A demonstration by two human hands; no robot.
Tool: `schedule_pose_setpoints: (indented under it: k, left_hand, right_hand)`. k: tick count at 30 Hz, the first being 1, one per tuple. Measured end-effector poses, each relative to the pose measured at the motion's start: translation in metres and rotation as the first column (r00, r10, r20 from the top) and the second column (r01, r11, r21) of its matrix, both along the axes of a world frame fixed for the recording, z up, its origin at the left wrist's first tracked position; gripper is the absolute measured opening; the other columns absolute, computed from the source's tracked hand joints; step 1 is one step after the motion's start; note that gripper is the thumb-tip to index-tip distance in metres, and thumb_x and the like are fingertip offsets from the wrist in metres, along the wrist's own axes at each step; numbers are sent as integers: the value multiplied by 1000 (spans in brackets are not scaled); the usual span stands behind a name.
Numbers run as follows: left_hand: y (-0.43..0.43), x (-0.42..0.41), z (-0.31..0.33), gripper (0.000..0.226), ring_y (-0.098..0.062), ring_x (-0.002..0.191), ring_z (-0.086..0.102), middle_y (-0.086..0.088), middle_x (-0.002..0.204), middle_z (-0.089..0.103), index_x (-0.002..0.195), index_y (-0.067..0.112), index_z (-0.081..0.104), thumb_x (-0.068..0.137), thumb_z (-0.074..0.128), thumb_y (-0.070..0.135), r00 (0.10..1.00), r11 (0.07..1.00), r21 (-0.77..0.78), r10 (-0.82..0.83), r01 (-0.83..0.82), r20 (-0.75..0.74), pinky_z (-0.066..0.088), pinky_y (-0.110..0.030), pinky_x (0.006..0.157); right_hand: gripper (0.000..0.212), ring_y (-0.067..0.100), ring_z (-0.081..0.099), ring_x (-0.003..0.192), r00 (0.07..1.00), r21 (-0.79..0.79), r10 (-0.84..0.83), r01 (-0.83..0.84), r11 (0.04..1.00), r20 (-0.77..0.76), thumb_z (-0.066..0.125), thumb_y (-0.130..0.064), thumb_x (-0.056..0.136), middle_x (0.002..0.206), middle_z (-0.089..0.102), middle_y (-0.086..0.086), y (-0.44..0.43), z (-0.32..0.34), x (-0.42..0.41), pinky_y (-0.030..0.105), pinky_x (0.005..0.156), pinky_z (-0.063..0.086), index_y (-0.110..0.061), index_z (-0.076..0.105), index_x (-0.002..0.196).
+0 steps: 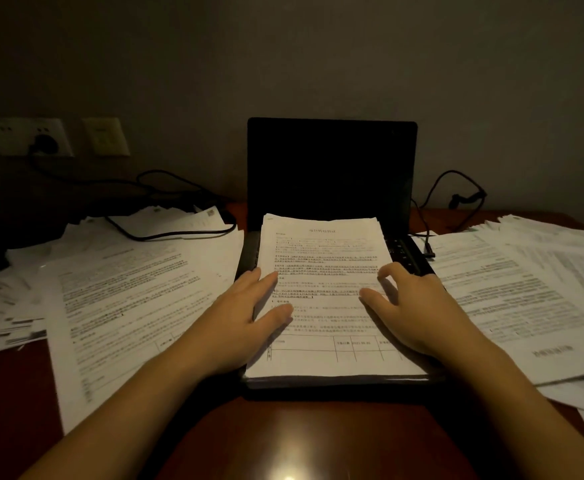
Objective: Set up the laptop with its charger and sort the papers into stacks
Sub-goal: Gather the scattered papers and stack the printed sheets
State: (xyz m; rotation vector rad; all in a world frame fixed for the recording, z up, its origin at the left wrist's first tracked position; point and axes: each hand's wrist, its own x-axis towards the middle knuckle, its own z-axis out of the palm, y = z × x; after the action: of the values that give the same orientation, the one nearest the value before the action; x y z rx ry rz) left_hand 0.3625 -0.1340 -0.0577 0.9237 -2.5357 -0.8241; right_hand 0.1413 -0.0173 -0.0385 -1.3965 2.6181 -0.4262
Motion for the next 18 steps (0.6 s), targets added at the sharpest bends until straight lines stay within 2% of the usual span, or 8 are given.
schedule_pose_setpoints:
  k: [1,3,5,7,9,13,16,18]
  left_hand:
    - [0,0,0,47,21,131,7,55,127,6,138,59,12,102,40,53,1000,1000,5,4,-4,-10,13,-21,112]
    - [-3,2,0,53,11,139,-2,43,140,7,150,52,15,102,37,55,999,999,16,44,-44,-16,9,-30,119]
    - [-8,6,-1,58,5,145,-4,34,151,10,156,43,18,102,36,56,994,994,19,109,-109,-7,9,-36,121]
    - [-18,13,-3,60,-7,153,-4,17,164,13,158,40,18,103,33,57,980,982,-16,191,-190,48,7,-41,123]
    - [-32,22,-4,63,-19,155,-4,3,169,8,159,38,14,102,30,60,937,953,-96,302,-289,176,4,-48,124]
    - [-65,53,-2,69,-27,155,-7,-4,169,1,160,36,9,100,25,66,817,889,-256,453,-381,356,0,-62,121]
    - [-90,86,2,76,-32,155,-8,-10,169,-5,160,35,2,97,22,72,738,849,-314,525,-424,424,-1,-61,121]
    - [-102,109,0,80,-34,154,-9,-14,168,-9,160,36,-2,94,20,76,696,843,-300,538,-446,476,-3,-59,122]
  right_hand:
    - [53,29,36,135,999,5,9,-9,1000,-39,41,-63,95,143,47,7,-1,-2,1,45,104,38,-29,42,136]
    - [59,33,8,150,989,3,38,-38,999,-144,36,-66,94,162,20,10,-3,-4,3,52,117,22,-31,40,141]
    - [63,32,-7,152,973,1,95,-97,995,-212,33,-67,95,166,2,8,-7,-1,6,53,120,11,-32,35,147]
    - [68,31,-11,152,957,24,183,-182,983,-225,31,-69,94,167,-3,7,-13,6,13,53,122,8,-32,30,152]
    - [71,30,-12,152,938,54,272,-267,962,-214,32,-69,95,167,-4,7,-23,13,24,52,123,7,-31,26,154]
    - [68,28,-9,153,884,48,406,-406,912,-231,38,-64,96,167,-2,5,-59,17,58,49,122,9,-30,25,155]
    - [74,26,-6,153,852,-20,480,-494,869,-211,48,-59,96,167,-5,4,-92,12,88,47,122,16,-31,17,157]
    - [76,25,1,153,835,-39,519,-533,845,-182,52,-56,95,167,-3,3,-113,11,108,47,121,23,-33,15,157]
